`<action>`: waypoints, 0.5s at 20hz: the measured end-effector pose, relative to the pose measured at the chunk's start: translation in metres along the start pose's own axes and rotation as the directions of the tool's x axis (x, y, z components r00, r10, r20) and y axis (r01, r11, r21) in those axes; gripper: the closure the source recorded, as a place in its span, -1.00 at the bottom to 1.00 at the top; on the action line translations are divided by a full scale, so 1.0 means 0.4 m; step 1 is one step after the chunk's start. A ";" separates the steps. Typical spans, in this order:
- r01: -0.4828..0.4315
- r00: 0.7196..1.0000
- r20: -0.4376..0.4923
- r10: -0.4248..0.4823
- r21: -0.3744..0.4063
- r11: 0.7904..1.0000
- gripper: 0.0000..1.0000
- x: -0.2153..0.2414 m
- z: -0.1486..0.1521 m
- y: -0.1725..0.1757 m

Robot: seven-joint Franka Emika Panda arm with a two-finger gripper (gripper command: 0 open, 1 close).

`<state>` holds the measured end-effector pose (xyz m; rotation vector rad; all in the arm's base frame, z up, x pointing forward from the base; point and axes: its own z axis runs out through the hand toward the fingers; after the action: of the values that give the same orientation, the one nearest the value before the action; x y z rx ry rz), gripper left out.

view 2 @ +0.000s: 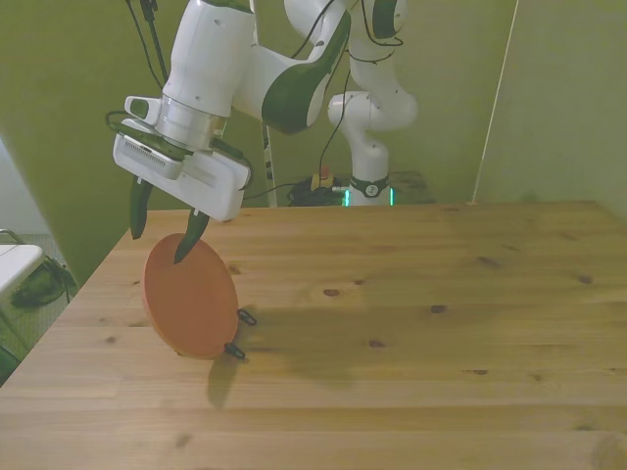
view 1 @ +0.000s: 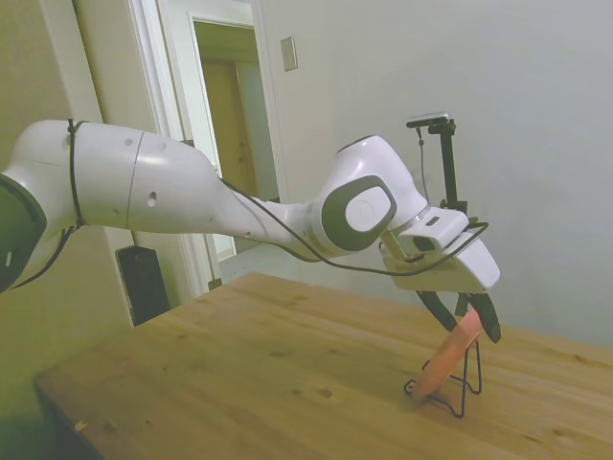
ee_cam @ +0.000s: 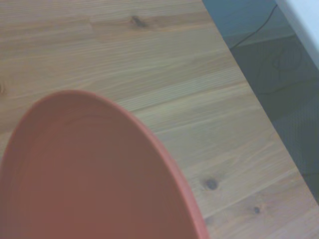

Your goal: Unload the plate

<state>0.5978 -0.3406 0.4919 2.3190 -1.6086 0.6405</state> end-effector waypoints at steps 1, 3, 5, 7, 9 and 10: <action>0.003 1.000 0.001 -0.003 0.001 1.000 1.00 -0.004 0.001 -0.004; 0.010 1.000 0.002 -0.010 0.003 1.000 1.00 -0.012 0.002 -0.013; 0.015 1.000 0.003 -0.015 0.004 1.000 1.00 -0.019 0.003 -0.021; 0.019 1.000 0.003 -0.019 0.006 1.000 1.00 -0.023 0.003 -0.026; 0.020 1.000 0.002 -0.020 0.008 1.000 1.00 -0.024 0.003 -0.029; 0.020 1.000 0.002 -0.020 0.008 1.000 1.00 -0.024 0.002 -0.029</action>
<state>0.6058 -0.3290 0.4869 2.3391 -1.5843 0.6422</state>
